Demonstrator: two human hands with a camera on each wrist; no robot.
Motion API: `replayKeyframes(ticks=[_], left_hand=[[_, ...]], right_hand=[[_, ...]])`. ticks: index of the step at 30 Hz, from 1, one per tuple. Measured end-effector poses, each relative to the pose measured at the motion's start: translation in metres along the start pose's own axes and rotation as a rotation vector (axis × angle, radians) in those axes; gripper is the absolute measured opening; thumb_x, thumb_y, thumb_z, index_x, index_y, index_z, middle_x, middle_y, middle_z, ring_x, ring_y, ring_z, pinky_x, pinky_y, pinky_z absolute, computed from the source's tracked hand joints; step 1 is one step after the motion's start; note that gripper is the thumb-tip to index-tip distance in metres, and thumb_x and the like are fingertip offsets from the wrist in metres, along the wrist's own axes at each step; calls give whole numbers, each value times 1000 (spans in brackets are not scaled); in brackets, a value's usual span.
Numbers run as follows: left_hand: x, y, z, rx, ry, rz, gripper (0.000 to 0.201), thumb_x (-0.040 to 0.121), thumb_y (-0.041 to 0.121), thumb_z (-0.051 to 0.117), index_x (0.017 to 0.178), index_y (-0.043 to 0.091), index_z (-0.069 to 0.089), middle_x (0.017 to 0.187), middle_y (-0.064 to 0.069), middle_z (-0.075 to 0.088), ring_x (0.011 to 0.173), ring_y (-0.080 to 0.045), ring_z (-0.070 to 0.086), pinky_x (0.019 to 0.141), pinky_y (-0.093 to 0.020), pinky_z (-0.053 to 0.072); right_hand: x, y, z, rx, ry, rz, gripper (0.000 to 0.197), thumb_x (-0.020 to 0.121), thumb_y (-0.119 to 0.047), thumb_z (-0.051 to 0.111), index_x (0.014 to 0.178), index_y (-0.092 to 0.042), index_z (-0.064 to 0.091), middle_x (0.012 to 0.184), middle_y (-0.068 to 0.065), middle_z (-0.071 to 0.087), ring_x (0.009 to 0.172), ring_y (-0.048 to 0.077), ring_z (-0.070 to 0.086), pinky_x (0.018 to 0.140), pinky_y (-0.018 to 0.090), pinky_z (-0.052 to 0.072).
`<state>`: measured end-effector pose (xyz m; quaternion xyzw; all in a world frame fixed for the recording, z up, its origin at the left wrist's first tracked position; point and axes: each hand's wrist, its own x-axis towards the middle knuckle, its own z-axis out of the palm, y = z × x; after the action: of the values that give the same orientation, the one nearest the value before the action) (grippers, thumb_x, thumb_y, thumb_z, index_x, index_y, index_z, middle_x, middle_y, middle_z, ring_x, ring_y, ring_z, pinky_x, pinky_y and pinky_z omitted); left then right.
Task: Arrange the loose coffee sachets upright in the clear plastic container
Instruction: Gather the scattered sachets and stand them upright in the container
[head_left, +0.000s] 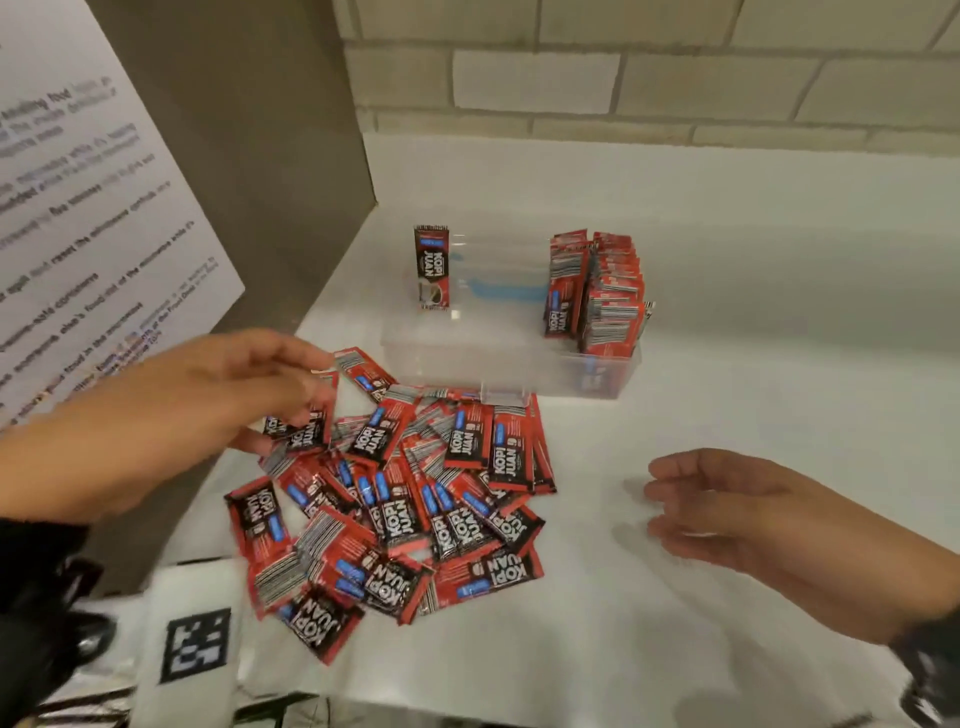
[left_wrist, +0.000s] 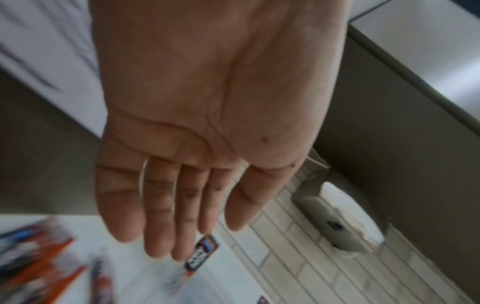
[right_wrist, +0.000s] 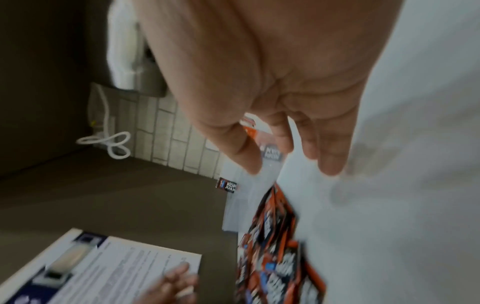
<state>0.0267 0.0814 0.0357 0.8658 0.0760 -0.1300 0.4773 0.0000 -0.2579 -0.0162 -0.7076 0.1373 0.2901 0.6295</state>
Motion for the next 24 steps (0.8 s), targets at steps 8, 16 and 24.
replayKeyframes(ticks=[8,16,24], left_hand=[[7,-27,40,-45,-285,-49,32,83,34,68,112,45,61,110,14,67,101,-6,65,91,-30,51],[25,-21,70,230,-557,77,52,89,44,56,138,43,38,147,28,30,130,7,35,113,-23,25],[32,-14,75,331,-667,180,49,90,45,49,137,41,39,132,35,26,128,8,27,102,-12,22]], right_hand=[[33,-34,46,160,-40,112,11,85,-2,55,83,-12,58,98,10,48,80,23,46,73,30,44],[56,-46,78,15,13,171,11,89,-6,53,96,-12,59,82,3,62,78,16,57,65,27,46],[61,-47,90,-80,37,292,13,91,-12,53,104,-12,54,89,7,57,71,18,54,52,24,38]])
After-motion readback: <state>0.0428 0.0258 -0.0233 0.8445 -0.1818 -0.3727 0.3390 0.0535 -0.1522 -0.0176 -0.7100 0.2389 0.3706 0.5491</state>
